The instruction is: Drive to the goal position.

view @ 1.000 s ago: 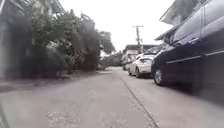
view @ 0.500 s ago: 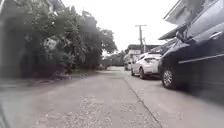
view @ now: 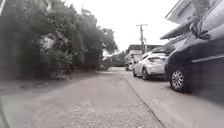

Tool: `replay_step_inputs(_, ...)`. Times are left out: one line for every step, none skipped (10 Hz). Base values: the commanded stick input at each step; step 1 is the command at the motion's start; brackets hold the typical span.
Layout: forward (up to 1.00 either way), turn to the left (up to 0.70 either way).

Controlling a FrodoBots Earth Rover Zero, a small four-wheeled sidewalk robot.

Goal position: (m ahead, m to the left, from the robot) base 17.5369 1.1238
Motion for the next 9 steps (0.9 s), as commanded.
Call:
replay_step_inputs(0.85, -0.32)
replay_step_inputs(0.85, -0.27)
replay_step_inputs(0.85, -0.22)
replay_step_inputs(0.85, -0.16)
replay_step_inputs(0.85, -0.11)
replay_step_inputs(0.85, -0.05)
replay_step_inputs(0.85, 0.0)
replay_step_inputs(0.85, 0.0)
replay_step_inputs(0.85, 0.0)
